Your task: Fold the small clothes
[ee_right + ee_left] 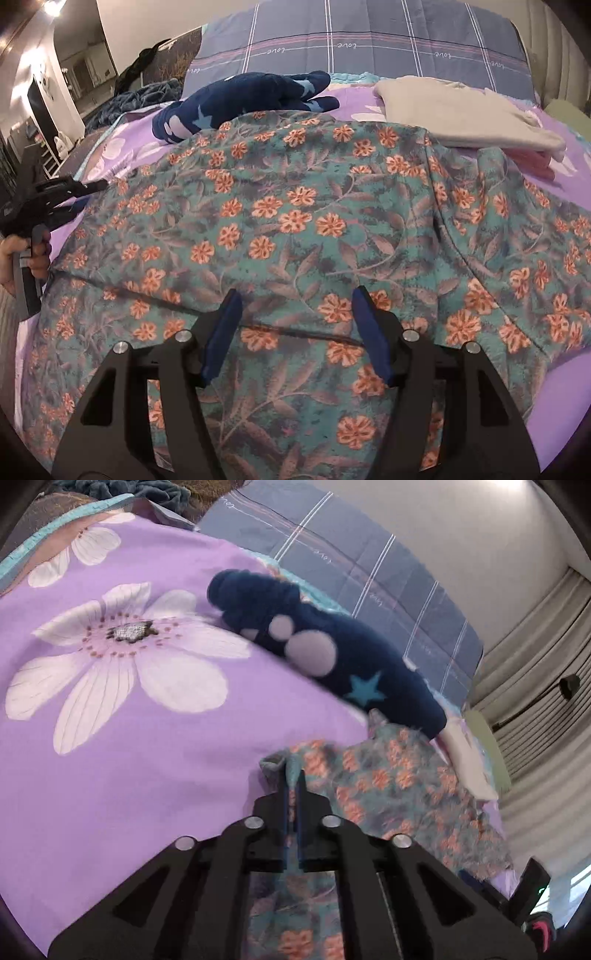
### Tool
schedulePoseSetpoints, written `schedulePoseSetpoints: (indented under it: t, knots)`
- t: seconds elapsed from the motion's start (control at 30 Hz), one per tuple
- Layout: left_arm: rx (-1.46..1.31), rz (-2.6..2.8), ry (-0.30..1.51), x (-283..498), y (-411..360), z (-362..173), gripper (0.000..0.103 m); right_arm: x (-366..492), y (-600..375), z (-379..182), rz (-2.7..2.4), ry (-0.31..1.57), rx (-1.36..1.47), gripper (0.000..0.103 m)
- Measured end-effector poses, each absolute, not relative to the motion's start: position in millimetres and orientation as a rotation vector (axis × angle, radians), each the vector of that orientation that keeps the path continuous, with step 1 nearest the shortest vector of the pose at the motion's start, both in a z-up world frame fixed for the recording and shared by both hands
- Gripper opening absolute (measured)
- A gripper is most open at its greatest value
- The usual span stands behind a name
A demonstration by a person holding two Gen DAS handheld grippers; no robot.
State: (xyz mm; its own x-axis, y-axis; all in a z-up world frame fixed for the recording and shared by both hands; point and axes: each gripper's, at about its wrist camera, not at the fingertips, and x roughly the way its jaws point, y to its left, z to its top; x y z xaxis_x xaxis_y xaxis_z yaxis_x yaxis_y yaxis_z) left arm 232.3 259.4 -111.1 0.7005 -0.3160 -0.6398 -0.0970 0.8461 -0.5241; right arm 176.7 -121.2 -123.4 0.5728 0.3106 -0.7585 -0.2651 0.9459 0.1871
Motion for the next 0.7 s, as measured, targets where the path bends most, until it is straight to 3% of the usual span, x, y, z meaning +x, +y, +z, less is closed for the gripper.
schedulePoseSetpoints:
  t: [0.13, 0.27, 0.37, 0.5, 0.6, 0.7]
  knots:
    - [-0.369, -0.035, 0.634, 209, 250, -68, 0.002, 175, -121, -123, 0.333, 0.892, 0.043, 0.064]
    - [-0.114, 0.187, 0.782, 232, 248, -104, 0.0, 173, -124, -123, 0.346, 0.891, 0.053, 0.067]
    - [-0.238, 0.171, 0.832, 229, 266, -117, 0.0, 172, -121, -123, 0.346, 0.888, 0.039, 0.069]
    - [-0.304, 0.112, 0.696, 201, 261, -77, 0.02, 173, -120, -123, 0.356, 0.892, 0.041, 0.072]
    - [-0.251, -0.043, 0.654, 182, 222, -52, 0.049, 173, -115, -124, 0.353, 0.891, 0.023, 0.074]
    - [-0.138, -0.123, 0.732, 180, 178, -69, 0.052, 174, -115, -124, 0.35, 0.89, 0.017, 0.074]
